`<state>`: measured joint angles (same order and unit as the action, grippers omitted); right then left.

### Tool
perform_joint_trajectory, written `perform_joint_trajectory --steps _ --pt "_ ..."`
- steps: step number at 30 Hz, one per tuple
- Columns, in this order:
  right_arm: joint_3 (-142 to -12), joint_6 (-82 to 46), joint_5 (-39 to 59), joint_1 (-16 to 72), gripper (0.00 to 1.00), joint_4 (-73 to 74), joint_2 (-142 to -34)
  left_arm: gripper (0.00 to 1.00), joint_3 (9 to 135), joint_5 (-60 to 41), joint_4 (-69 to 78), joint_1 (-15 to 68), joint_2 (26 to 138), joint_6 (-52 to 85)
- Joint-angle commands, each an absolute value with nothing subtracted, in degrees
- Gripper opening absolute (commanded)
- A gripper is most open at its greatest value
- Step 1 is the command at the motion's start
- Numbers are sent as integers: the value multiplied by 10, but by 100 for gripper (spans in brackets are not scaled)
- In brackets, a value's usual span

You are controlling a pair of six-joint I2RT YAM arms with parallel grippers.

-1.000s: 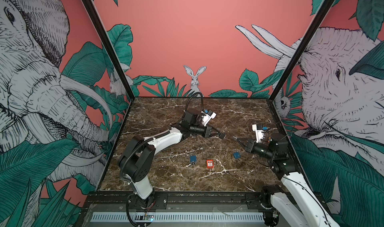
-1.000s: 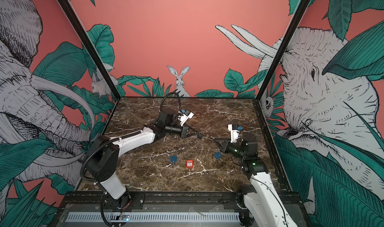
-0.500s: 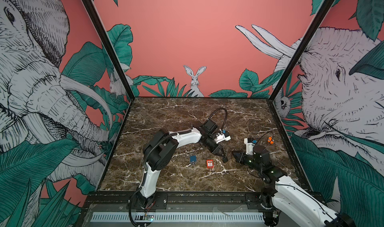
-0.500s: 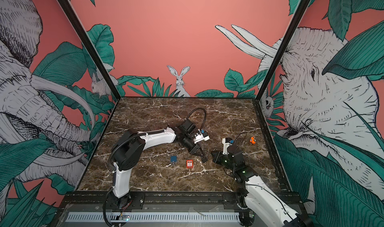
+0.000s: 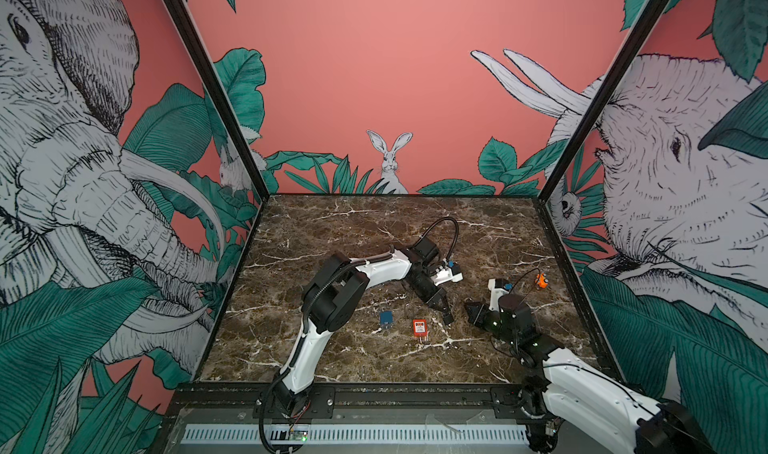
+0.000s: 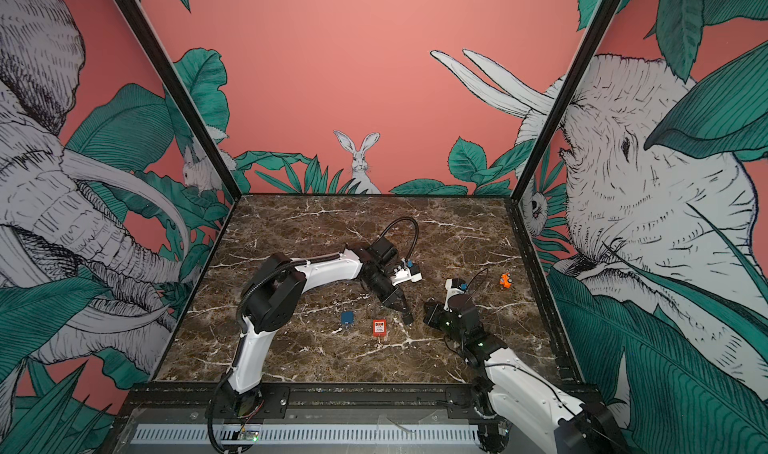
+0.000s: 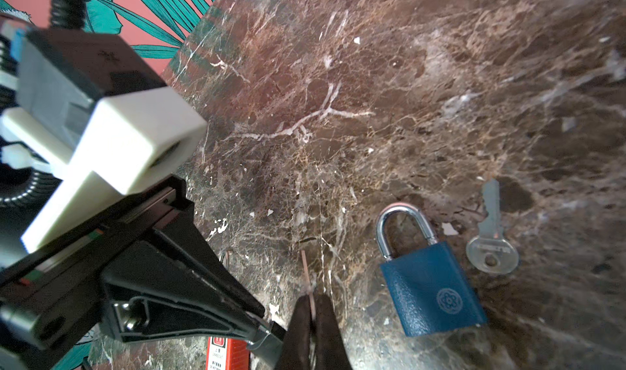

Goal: Lock with the key

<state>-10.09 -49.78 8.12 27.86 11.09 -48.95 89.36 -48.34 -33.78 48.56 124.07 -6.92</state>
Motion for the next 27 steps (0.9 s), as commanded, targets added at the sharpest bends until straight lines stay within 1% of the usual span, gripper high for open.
perform_joint_trajectory --steps 1,7,10,14,16,21,22,23,25,27 --pt "-89 -509 66 290 0 165 -515 0 912 -477 -369 486 1248 -92" --pt "-78 -521 46 315 0 199 -564 1 915 -456 -358 488 1252 -88" --pt "-77 -525 36 326 0 200 -568 6 915 -449 -350 488 1255 -85" --pt "-77 -528 19 338 0 192 -572 17 927 -436 -348 488 1267 -84" --pt "-77 -531 14 343 0 196 -585 22 933 -424 -348 488 1271 -82" --pt "-84 -539 3 358 0 223 -637 31 938 -410 -335 488 1272 -77" --pt "-87 -540 0 362 0 227 -646 35 938 -408 -332 488 1271 -75" --pt "-91 -542 -4 367 0 227 -656 44 938 -406 -329 488 1270 -73" --pt "-102 -545 -9 374 0 223 -676 52 939 -400 -326 488 1268 -67" --pt "-115 -548 -13 380 5 207 -694 63 939 -393 -324 487 1264 -63"
